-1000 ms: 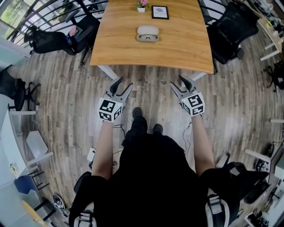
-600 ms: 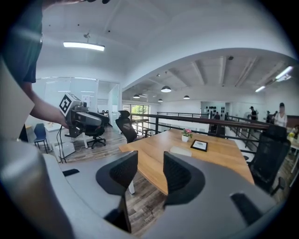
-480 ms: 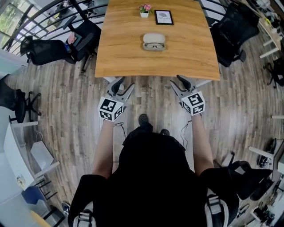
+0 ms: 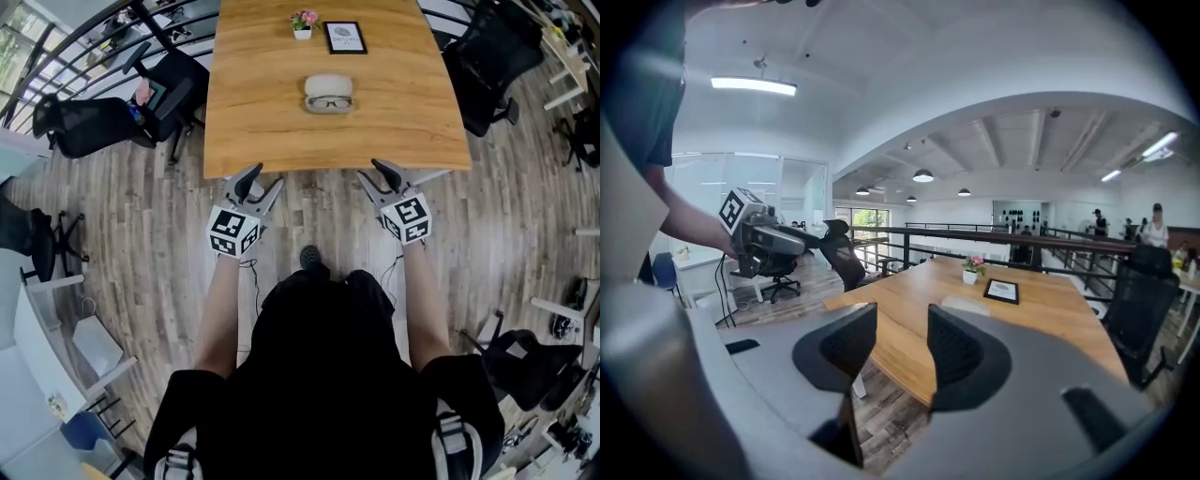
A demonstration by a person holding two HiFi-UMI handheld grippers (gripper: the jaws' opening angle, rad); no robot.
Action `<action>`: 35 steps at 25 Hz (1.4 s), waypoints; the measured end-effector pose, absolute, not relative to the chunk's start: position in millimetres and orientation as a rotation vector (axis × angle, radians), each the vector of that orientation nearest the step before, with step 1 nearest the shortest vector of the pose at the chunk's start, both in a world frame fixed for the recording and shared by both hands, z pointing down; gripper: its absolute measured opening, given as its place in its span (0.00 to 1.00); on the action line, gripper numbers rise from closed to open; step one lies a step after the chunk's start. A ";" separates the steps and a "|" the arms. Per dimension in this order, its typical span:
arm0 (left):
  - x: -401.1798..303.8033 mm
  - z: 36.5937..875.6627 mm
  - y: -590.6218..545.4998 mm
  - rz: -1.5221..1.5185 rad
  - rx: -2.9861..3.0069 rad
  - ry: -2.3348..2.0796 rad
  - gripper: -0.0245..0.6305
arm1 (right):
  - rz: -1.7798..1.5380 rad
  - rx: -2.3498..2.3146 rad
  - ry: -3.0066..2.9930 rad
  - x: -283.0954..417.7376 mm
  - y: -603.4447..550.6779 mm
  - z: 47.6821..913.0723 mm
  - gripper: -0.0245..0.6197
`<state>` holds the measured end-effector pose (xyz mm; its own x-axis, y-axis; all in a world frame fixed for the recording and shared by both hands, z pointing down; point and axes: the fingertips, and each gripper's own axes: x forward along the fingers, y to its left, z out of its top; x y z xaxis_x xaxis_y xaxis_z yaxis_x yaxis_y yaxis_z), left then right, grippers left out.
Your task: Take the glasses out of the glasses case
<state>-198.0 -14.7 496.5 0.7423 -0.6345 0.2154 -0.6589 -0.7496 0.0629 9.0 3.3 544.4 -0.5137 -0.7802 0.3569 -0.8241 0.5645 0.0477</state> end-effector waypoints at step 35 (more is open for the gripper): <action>-116.4 509.9 -136.8 0.331 2.644 -1.267 0.37 | 0.202 1.006 -2.563 83.2 -158.3 565.8 0.30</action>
